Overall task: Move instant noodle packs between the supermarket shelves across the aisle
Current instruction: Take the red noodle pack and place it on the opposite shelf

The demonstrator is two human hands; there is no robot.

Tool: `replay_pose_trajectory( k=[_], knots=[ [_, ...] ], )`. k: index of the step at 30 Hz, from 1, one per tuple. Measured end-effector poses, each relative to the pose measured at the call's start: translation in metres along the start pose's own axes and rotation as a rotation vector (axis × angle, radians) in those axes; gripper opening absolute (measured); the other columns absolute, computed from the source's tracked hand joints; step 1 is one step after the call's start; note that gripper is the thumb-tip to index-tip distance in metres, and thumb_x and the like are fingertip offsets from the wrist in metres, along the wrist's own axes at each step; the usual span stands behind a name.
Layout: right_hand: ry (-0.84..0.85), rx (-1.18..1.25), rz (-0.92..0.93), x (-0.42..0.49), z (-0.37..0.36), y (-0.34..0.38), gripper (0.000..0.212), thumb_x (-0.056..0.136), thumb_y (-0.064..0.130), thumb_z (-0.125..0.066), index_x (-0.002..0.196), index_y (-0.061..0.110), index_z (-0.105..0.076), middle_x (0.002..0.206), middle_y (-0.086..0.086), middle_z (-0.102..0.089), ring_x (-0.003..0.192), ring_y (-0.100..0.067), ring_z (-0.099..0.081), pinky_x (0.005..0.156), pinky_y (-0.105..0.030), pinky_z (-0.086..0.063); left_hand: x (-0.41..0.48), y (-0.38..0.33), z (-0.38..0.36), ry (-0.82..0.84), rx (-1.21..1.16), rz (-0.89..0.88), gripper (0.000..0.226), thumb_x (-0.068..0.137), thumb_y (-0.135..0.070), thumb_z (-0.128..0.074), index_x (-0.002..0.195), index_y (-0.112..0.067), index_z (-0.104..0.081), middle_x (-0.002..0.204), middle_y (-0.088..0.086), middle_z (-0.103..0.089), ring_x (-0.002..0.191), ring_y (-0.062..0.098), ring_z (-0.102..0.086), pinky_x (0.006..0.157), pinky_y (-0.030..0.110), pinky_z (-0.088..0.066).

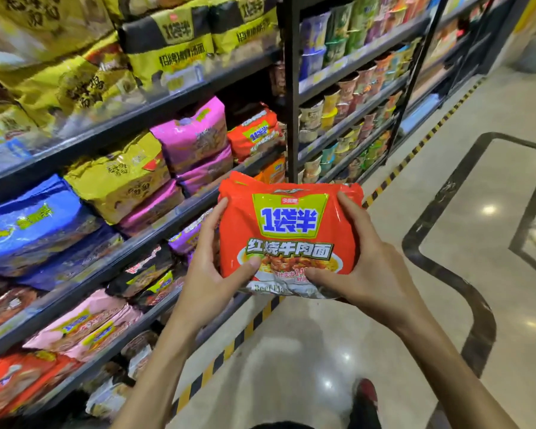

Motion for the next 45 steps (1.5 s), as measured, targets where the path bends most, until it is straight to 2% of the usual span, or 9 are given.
replay_pose_trajectory(
  k=[5,12,15,19,22,27,32,40,45],
  knots=[
    [0.131,0.007,0.038,0.072,0.038,-0.050,0.113,0.072,0.047,-0.084,0.149,0.057,-0.003,0.102,0.042,-0.050,0.090,-0.003,-0.069,0.074,-0.036,-0.062,0.057,0.003,-0.049,-0.094,0.036,0.023,0.089,0.085,-0.017,-0.078,0.151,-0.051,-0.028,0.144,-0.033,-0.044,0.122,0.003,-0.063,0.094,0.039,-0.059],
    [0.216,-0.050,0.175,0.182,0.089,-0.085,0.116,0.072,0.039,-0.086,0.152,0.047,-0.003,0.113,0.020,-0.056,0.097,-0.016,-0.069,0.085,-0.043,-0.058,0.132,0.008,-0.108,-0.338,0.010,0.053,0.099,0.083,-0.012,-0.081,0.151,-0.052,-0.021,0.151,0.000,-0.047,0.118,0.019,-0.068,0.082,0.044,-0.063],
    [0.225,-0.094,0.262,0.221,0.089,-0.093,0.116,0.074,0.037,-0.084,0.154,0.042,0.000,0.126,0.008,-0.062,0.101,-0.021,-0.069,0.085,-0.045,-0.056,0.159,0.014,-0.120,-0.426,-0.022,0.080,0.105,0.084,-0.002,-0.078,0.156,-0.044,-0.013,0.142,-0.010,-0.052,0.113,0.010,-0.069,0.077,0.026,-0.061],
    [0.266,-0.084,0.344,0.266,0.078,-0.104,0.115,0.077,0.034,-0.081,0.152,0.046,0.006,0.121,0.008,-0.066,0.098,-0.019,-0.070,0.079,-0.045,-0.058,0.196,0.020,-0.123,-0.497,0.010,0.090,0.108,0.083,0.000,-0.078,0.156,-0.041,-0.009,0.133,-0.020,-0.056,0.107,0.005,-0.071,0.072,0.024,-0.061],
    [0.286,-0.092,0.406,0.304,0.066,-0.107,0.113,0.079,0.030,-0.080,0.150,0.052,0.005,0.120,0.003,-0.065,0.096,-0.022,-0.069,0.074,-0.045,-0.057,0.222,0.027,-0.118,-0.534,0.135,0.071,0.112,0.082,-0.002,-0.081,0.158,-0.037,-0.007,0.127,-0.050,-0.044,0.113,-0.003,-0.066,0.076,0.024,-0.061],
    [0.291,-0.161,0.492,0.364,0.037,-0.109,0.105,0.080,0.027,-0.081,0.147,0.053,-0.005,0.113,-0.010,-0.065,0.085,-0.030,-0.070,0.068,-0.048,-0.058,0.265,0.051,-0.098,-0.565,0.268,0.015,0.110,0.082,-0.018,-0.082,0.158,-0.046,-0.008,0.158,-0.028,-0.027,0.141,0.008,-0.045,0.105,0.050,-0.051],
    [0.251,-0.137,0.433,0.422,0.009,-0.112,0.086,0.080,0.027,-0.082,0.136,0.049,-0.021,0.125,-0.003,-0.060,0.100,-0.029,-0.067,0.077,-0.049,-0.057,0.315,0.070,-0.076,-0.579,0.435,-0.060,0.099,0.082,-0.019,-0.080,0.155,-0.043,-0.018,0.139,-0.055,-0.021,0.132,0.007,-0.042,0.107,0.039,-0.044],
    [0.145,-0.008,0.589,0.484,-0.035,-0.126,0.078,0.079,0.015,-0.082,0.135,0.037,-0.033,0.122,-0.002,-0.061,0.108,-0.026,-0.063,0.082,-0.045,-0.057,0.366,0.108,-0.050,-0.660,0.555,-0.080,0.095,0.083,-0.011,-0.081,0.152,-0.038,-0.022,0.146,-0.051,-0.017,0.130,-0.006,-0.033,0.108,0.005,-0.023],
    [-0.058,0.002,0.780,0.499,-0.057,-0.140,0.080,0.067,-0.007,-0.082,0.132,0.014,-0.040,0.120,-0.013,-0.062,0.094,-0.030,-0.067,0.069,-0.038,-0.059,0.379,0.122,-0.049,-0.736,0.647,-0.098,0.093,0.082,-0.005,-0.080,0.148,-0.038,-0.024,0.144,-0.016,-0.038,0.125,0.018,-0.045,0.107,0.015,-0.026]
  ],
)
Point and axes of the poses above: each hand's wrist, its own x-axis towards the middle knuckle, its own z-axis out of the back of the hand, y = z × x, the point moved 4 cm from there along x, towards the middle knuckle
